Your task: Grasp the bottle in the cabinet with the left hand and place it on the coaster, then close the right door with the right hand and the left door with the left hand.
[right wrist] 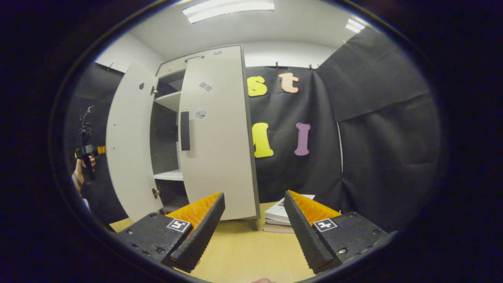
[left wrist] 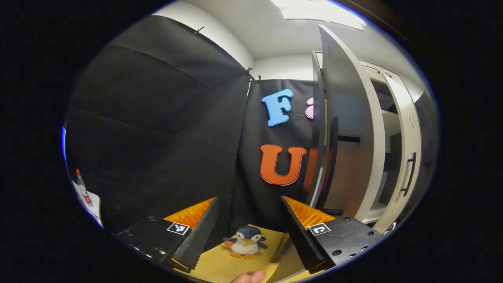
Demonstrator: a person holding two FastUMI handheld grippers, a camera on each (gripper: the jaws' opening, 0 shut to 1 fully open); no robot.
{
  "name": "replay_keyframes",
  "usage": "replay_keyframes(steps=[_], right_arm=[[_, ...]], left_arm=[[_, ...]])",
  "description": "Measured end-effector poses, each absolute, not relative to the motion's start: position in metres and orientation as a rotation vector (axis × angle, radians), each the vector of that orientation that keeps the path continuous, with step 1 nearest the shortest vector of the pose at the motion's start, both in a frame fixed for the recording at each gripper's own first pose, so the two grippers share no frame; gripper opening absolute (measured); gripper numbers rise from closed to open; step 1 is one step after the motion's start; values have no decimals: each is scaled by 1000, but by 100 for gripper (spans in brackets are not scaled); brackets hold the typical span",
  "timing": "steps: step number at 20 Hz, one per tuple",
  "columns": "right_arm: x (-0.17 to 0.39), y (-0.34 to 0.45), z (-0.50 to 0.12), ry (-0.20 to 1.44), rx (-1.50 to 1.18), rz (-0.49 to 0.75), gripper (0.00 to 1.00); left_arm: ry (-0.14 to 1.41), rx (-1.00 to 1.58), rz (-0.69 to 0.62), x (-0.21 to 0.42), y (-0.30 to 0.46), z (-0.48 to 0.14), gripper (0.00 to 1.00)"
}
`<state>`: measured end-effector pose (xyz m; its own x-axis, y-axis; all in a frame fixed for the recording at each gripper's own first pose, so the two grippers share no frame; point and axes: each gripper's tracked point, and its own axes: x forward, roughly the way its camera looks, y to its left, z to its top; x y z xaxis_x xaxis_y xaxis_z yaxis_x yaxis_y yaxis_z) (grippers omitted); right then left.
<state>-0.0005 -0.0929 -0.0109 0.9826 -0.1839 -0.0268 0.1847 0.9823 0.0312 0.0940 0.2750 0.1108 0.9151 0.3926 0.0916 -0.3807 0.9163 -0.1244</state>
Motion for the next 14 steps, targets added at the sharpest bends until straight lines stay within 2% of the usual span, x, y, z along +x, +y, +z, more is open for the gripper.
replay_keyframes(steps=[3,4,6,7,8,9,11,12,13,14], right_arm=[[6,-93,-5,14,35,-179,99],[7,-91,-3,6,34,-171,99],[12,-87,0,1,21,-156,99],[12,-87,2,-5,15,-153,99],[12,-87,4,-9,15,-153,99],[11,-88,3,-8,19,-154,99],[9,-90,0,1,41,-157,99],[9,-89,-2,8,49,-151,99],[12,-90,-2,15,47,-153,99],[12,-93,-2,19,41,-159,99]], left_arm=[[-104,-107,325,95,248,111,94],[-105,-104,292,96,235,112,99],[-103,-100,230,104,208,111,99],[-99,-96,198,108,192,108,94],[-94,-93,167,113,177,109,94],[-93,-94,138,120,165,109,99],[-93,-105,75,128,144,110,99],[-93,-115,32,130,132,109,94],[-92,-136,-23,133,119,108,94],[-89,-170,-96,134,103,107,100]])
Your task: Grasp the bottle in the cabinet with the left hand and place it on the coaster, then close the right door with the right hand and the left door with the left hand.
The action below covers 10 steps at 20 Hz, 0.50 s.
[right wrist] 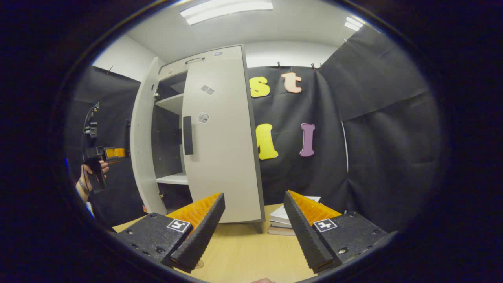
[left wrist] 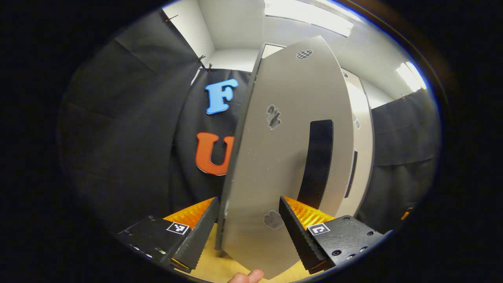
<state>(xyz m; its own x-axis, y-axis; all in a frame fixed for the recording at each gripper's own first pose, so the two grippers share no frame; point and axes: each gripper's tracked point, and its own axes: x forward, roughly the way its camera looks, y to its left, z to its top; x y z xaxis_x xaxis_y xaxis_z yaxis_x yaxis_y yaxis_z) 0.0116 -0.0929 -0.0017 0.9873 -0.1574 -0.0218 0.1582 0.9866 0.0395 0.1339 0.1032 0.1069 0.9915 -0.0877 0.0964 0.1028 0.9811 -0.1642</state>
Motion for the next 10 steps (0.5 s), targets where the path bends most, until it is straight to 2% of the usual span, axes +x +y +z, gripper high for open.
replay_keyframes(steps=[2,3,4,5,6,7,8,9,10], right_arm=[[12,-95,1,15,26,-166,99],[13,-94,1,12,21,-165,99],[11,-91,1,11,20,-164,99],[12,-89,2,8,19,-159,99],[12,-88,3,5,19,-155,99],[14,-86,5,4,18,-150,99],[15,-83,5,2,17,-143,99],[17,-80,5,-1,15,-135,99],[20,-78,6,1,13,-127,99]], left_arm=[[-89,-231,-151,131,90,109,94],[-100,-230,-126,132,98,111,99],[-112,-218,-94,130,108,113,95],[-123,-206,-72,128,116,115,100],[-130,-192,-53,124,120,117,100],[-132,-171,-29,118,123,117,95],[-131,-141,2,109,127,116,95],[-133,-111,22,99,128,115,100],[-134,-84,37,88,126,114,95]])
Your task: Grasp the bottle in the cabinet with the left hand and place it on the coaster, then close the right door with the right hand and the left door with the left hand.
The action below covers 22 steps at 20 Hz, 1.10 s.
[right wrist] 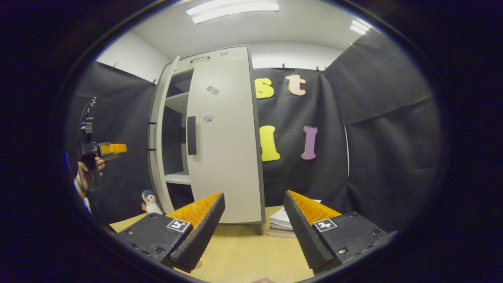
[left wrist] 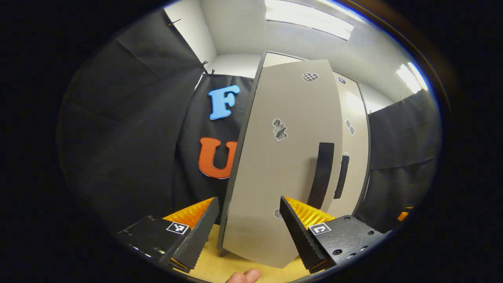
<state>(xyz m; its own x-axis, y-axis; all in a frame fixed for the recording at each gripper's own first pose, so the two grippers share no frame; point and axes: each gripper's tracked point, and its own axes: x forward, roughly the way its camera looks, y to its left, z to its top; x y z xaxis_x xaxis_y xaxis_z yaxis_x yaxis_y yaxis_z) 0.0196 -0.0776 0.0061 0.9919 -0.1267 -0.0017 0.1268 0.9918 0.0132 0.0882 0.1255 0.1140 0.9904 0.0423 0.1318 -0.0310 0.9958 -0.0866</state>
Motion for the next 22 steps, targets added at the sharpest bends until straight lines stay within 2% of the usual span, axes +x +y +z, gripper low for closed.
replay_keyframes(steps=[8,9,10,11,12,16,21,22], right_arm=[[38,-31,17,-17,40,19,99],[38,-23,17,-18,43,42,99],[39,-16,17,-18,44,65,99],[38,-9,16,-19,46,82,99],[37,-5,16,-22,47,91,99],[25,5,16,-19,15,116,99],[6,-5,14,-28,-17,83,99],[4,-7,14,-26,-15,75,99]], left_arm=[[-142,-12,126,15,82,74,95],[-137,-22,122,10,73,65,99],[-137,-31,120,5,66,59,99],[-137,-39,119,0,60,53,95],[-137,-46,121,-4,58,48,95],[-123,-62,154,-22,50,27,95],[-91,-52,177,-42,50,11,95],[-86,-55,180,-44,51,10,100]])
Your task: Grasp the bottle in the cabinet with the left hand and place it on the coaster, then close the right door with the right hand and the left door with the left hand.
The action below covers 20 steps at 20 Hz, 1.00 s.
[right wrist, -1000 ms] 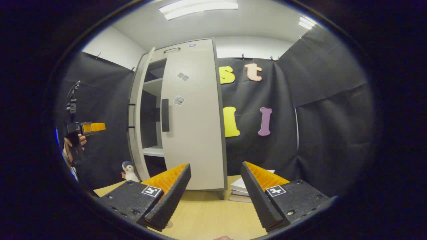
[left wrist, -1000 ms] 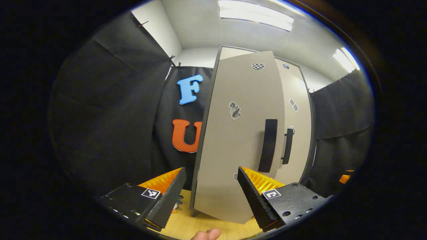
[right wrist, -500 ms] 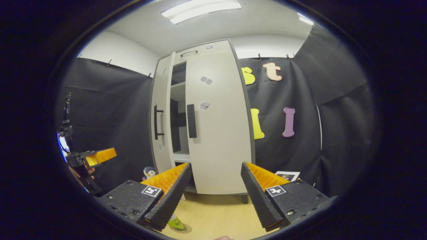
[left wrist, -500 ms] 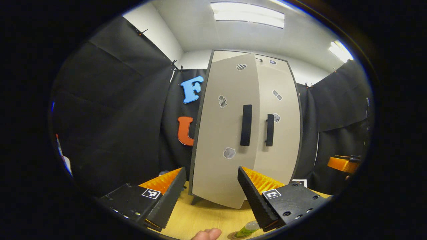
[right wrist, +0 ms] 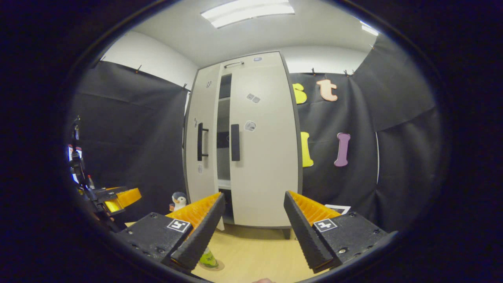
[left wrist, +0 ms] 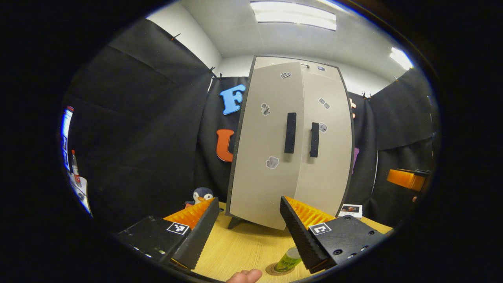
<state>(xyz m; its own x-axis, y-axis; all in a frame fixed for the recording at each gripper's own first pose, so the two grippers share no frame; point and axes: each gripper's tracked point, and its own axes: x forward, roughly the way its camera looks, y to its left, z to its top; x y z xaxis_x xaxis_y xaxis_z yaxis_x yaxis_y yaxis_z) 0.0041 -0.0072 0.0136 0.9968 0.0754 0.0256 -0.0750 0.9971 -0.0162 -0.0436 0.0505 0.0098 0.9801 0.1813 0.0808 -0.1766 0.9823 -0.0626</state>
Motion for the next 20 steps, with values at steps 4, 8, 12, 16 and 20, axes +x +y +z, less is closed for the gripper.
replay_keyframes(steps=[4,8,12,16,20], right_arm=[[4,-14,24,-49,-22,51,99],[3,-16,27,-61,-19,44,99],[4,-16,20,-46,6,48,99],[0,-19,22,-60,11,30,99],[-5,-21,13,-38,5,27,99]], left_arm=[[-90,-53,175,-41,53,15,95],[-85,-45,181,-42,53,15,100],[-75,-56,175,-41,50,11,95],[-61,-57,176,-43,48,6,95],[-63,-41,183,-42,49,7,95]])
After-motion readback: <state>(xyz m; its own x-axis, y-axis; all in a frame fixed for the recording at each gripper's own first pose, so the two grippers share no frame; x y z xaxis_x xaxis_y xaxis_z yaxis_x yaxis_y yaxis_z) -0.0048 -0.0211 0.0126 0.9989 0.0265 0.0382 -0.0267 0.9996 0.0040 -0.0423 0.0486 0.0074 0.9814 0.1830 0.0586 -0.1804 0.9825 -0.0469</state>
